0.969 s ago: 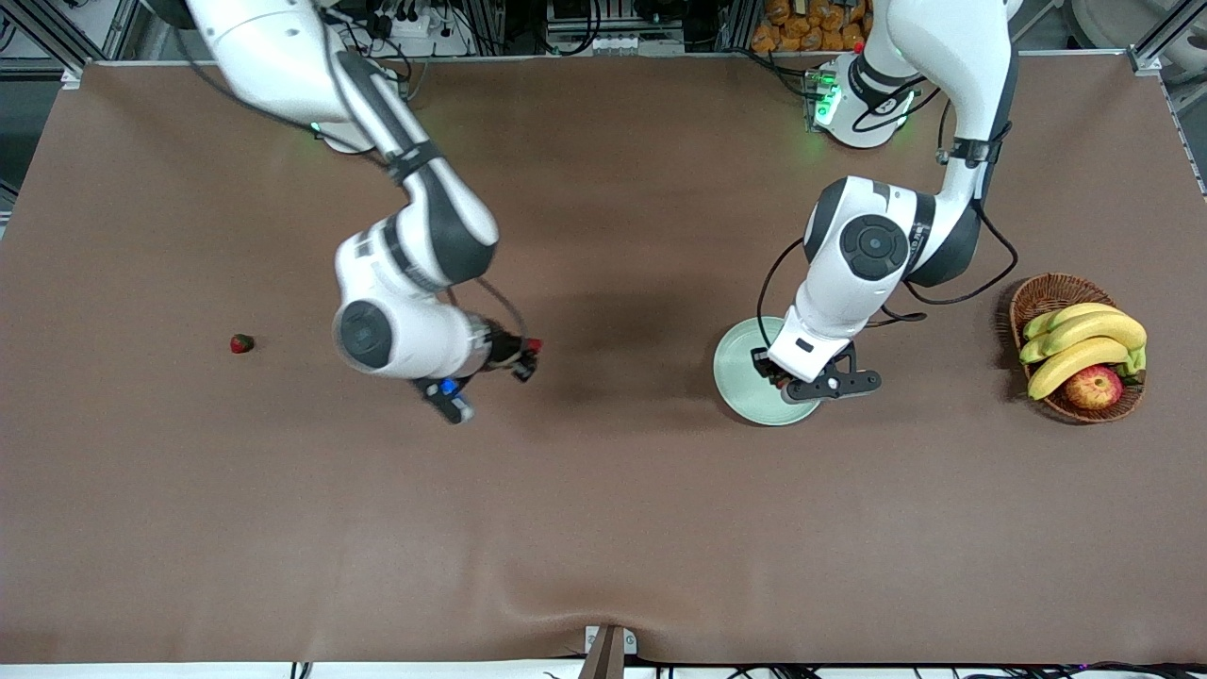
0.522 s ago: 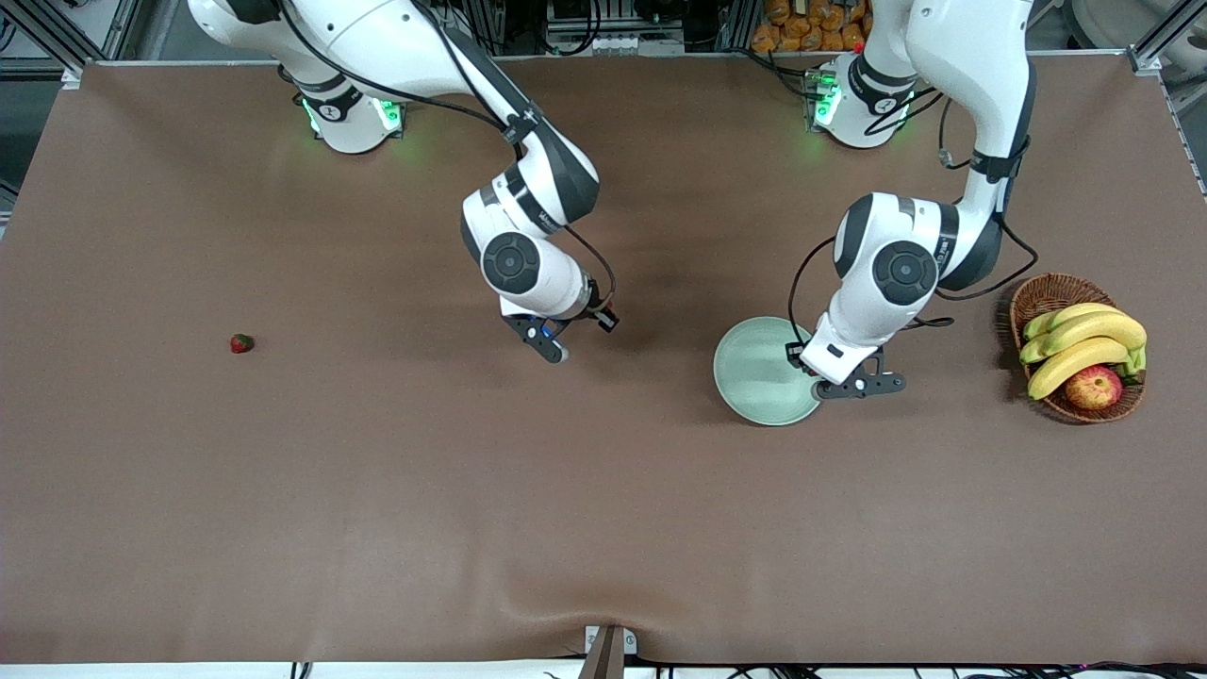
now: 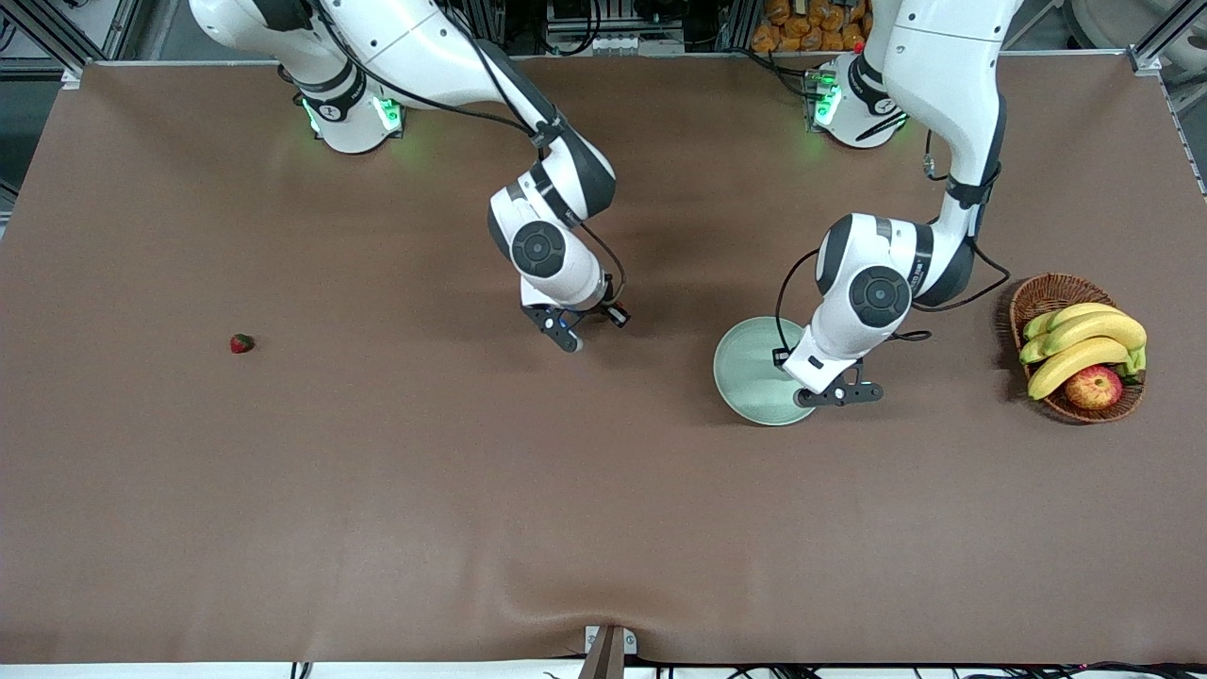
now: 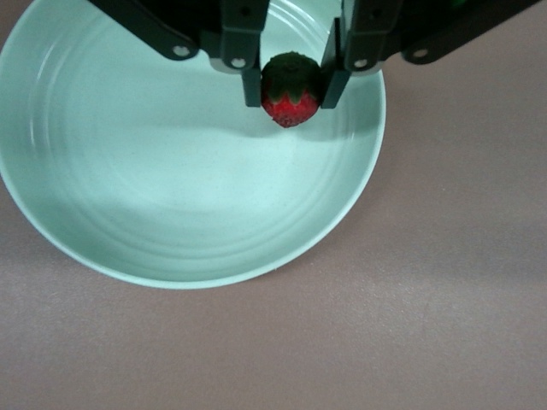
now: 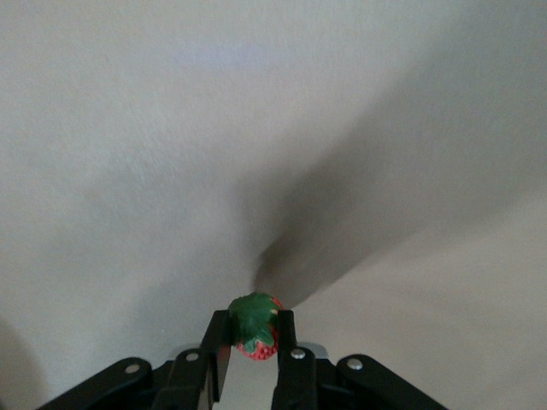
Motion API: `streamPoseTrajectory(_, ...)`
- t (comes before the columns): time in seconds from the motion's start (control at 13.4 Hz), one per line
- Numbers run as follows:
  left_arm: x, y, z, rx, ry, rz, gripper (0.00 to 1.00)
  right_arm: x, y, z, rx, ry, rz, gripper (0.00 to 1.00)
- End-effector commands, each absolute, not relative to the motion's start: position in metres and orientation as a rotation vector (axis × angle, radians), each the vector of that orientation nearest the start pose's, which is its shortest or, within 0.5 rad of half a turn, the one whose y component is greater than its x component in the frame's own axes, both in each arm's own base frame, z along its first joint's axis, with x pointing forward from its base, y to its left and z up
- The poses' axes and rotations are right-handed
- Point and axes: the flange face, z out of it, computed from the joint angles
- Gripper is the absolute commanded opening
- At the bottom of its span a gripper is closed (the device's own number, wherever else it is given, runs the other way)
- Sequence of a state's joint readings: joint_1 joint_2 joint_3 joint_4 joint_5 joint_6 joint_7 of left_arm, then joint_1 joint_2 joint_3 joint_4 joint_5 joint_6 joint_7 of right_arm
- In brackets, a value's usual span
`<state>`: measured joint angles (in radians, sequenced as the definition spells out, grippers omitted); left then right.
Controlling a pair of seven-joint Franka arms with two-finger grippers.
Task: Collect all strawberries into plate
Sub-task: 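Release the strawberry onto the plate while the right gripper sets another down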
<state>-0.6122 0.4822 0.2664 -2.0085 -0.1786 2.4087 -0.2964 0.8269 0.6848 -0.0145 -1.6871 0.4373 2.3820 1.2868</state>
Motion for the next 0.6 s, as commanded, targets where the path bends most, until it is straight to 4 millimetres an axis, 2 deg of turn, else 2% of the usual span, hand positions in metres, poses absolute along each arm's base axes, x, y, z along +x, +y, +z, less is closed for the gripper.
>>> streamPoseTrajectory(0.0,0.57,-0.209,0.227,-3.142,-0.079,0.052,1.0,0.463,0.5,0.201,-2.707,1.187,0.352,0.49)
streamPoseTrajectory(0.07,0.574,-0.212,0.24,-3.155,-0.075,0.022,1.0,0.466,0.5,0.204,-2.691,1.214,0.356,0.88)
streamPoseTrajectory(0.15,0.578,-0.214,0.255,-3.17,-0.082,-0.014,1.0,0.47,0.5,0.211,-2.68,1.23,0.347,0.96)
streamPoseTrajectory(0.22,0.578,-0.219,0.268,-3.183,-0.088,-0.038,1.0,0.476,0.498,0.22,-2.675,1.234,0.352,1.0)
streamPoseTrajectory(0.37,0.579,-0.23,0.288,-3.204,-0.096,-0.082,1.0,0.491,0.494,0.243,-2.685,1.238,0.405,1.0)
streamPoseTrajectory(0.52,0.577,-0.272,0.299,-3.235,-0.121,-0.107,1.0,0.513,0.475,0.279,-2.687,1.265,0.446,1.0)
